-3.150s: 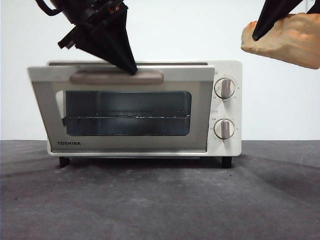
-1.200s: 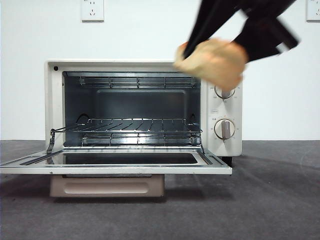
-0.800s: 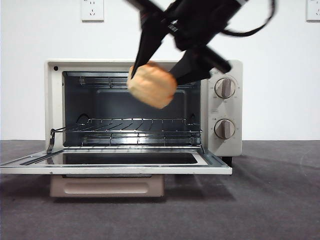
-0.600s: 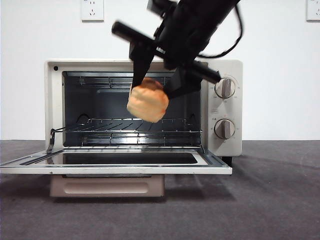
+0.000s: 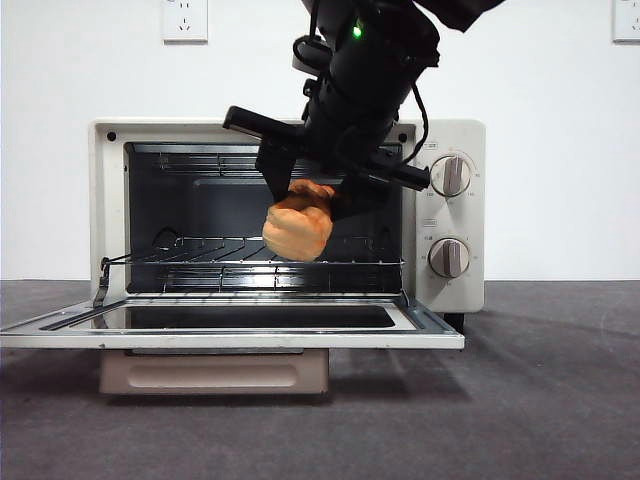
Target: The left arm flap open the oven, the right arm pick bread and place it into oven, the left arm flap close the oven
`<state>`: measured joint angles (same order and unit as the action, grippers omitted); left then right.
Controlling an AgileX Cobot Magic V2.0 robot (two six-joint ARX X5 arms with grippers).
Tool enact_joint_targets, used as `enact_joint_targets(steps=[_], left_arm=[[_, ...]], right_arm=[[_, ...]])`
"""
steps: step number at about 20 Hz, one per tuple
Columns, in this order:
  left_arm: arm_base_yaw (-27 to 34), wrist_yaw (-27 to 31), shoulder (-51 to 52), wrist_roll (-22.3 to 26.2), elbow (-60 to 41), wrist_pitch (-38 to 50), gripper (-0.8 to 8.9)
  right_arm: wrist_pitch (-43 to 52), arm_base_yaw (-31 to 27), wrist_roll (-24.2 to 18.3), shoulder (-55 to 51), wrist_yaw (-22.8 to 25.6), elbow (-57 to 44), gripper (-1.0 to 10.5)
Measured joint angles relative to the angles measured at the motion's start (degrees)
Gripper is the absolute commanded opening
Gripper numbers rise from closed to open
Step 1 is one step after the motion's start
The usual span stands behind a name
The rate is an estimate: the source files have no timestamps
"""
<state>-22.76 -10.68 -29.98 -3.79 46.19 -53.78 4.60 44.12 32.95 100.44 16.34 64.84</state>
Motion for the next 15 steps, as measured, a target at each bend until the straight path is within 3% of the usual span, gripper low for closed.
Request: enact_joint_targets(steps=[7,15], left_arm=[[0.0,0.0,0.0,0.0,0.0,-0.1,0.16],[0.0,0.0,0.0,0.1,0.0,-0.9,0.15]], right_arm=[[-0.2,-0.7,0.4,1.0,0.0,0.1,4.6],[-4.7,-0.2,0.3,-3.5,-1.9,0.1,4.7]])
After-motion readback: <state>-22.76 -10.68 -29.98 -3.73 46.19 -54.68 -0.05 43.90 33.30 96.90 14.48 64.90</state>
